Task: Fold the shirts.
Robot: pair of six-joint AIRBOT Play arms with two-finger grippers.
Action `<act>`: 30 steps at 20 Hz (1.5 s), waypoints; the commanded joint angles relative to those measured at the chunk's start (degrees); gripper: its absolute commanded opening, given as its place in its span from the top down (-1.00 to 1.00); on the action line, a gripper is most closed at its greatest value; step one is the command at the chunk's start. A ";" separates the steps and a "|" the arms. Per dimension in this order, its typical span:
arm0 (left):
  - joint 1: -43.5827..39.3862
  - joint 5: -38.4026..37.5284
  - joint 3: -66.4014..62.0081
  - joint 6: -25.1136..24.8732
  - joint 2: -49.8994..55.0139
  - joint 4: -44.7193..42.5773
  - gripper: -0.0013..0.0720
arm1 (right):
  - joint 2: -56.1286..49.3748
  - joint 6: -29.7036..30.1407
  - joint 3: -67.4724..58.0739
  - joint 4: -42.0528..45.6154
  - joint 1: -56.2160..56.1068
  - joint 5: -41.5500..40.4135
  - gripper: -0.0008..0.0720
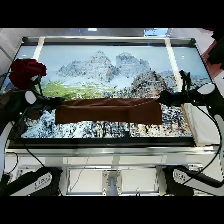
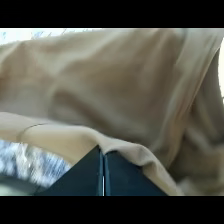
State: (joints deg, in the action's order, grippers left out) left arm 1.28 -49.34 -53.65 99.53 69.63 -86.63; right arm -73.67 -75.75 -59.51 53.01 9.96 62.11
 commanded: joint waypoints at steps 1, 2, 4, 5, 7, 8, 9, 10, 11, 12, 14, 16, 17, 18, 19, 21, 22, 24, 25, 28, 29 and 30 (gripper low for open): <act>-0.33 7.56 -3.65 3.17 8.52 -0.39 0.94 | -9.42 0.90 -3.17 -0.35 -0.07 -5.84 0.91; -0.33 8.92 -4.44 3.15 10.27 1.07 0.94 | -11.13 1.22 -3.69 -0.42 -0.09 -6.71 0.91; -0.79 11.67 -4.85 3.13 12.90 3.61 0.94 | -14.05 1.81 -4.22 -0.33 -0.42 -9.25 0.91; -1.44 12.76 -4.85 3.10 13.73 3.89 0.94 | -15.08 2.23 -4.24 -0.72 -0.85 -10.56 0.91; -2.82 14.82 -4.85 3.13 14.69 4.37 0.94 | -16.52 2.32 -4.22 -0.61 -2.10 -12.55 0.91; -3.43 15.76 -4.85 3.13 14.82 4.39 0.94 | -16.87 2.29 -4.22 -0.26 -2.78 -13.11 0.91; -3.91 16.52 -4.87 3.17 14.80 4.39 0.93 | -17.05 2.32 -4.22 -0.07 -3.43 -13.31 0.91; -3.93 17.03 -5.03 3.15 14.71 5.16 0.67 | -17.03 2.29 -4.35 0.17 -3.78 -13.35 0.90; -3.74 16.65 -5.92 3.17 14.62 5.75 -0.29 | -17.03 2.29 -5.20 0.57 -3.63 -12.07 0.83; -3.45 15.87 -7.45 3.17 14.36 5.66 -1.00 | -16.92 2.29 -6.56 0.52 -3.17 -10.01 0.58; -3.02 12.87 -12.59 3.15 13.42 5.64 -0.95 | -15.52 2.32 -10.29 0.66 -1.88 -4.37 -0.07; -2.80 11.58 -18.36 3.08 11.37 5.86 -0.95 | -12.59 3.61 -14.21 1.16 0.68 1.90 -0.08; -2.89 11.87 -20.52 3.08 10.21 5.99 -0.95 | -11.28 5.73 -15.78 2.08 2.27 5.05 -0.09; -3.13 12.70 -22.21 3.08 8.94 6.43 -0.95 | -10.34 5.55 -16.68 4.37 3.85 6.88 -0.09; -3.52 13.42 -23.47 2.67 8.02 7.54 -0.95 | -9.79 4.13 -16.85 7.19 5.60 7.91 -0.22; -4.44 15.10 -24.90 -1.16 6.80 9.75 -0.95 | -9.97 1.62 -16.09 11.41 9.22 9.84 -0.41; -5.38 16.11 -24.94 -5.22 6.32 11.04 -0.95 | -9.97 1.57 -14.95 11.61 11.08 9.84 -0.41; -8.35 16.33 -24.98 -14.47 6.12 11.45 -0.95 | -10.58 1.97 -12.02 7.89 14.84 10.62 -0.41; -10.14 16.35 -24.98 -18.60 6.12 11.43 -0.95 | -11.61 3.87 -10.69 4.66 16.59 12.11 -0.47; -15.56 16.59 -24.98 -26.36 6.12 11.39 -0.95 | -16.09 10.56 -7.50 -5.09 19.52 15.67 -0.53; -16.90 16.59 -24.98 -26.49 6.12 11.39 -0.95 | -17.86 11.91 -6.84 -7.67 19.67 15.80 -0.60; -17.73 16.55 -24.98 -26.47 6.12 11.39 -0.95 | -19.61 13.29 -6.67 -9.46 19.58 15.85 -0.63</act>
State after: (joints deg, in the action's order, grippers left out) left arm -12.84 -33.15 -78.41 78.74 75.92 -75.57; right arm -89.49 -67.42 -68.05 51.40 27.77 75.55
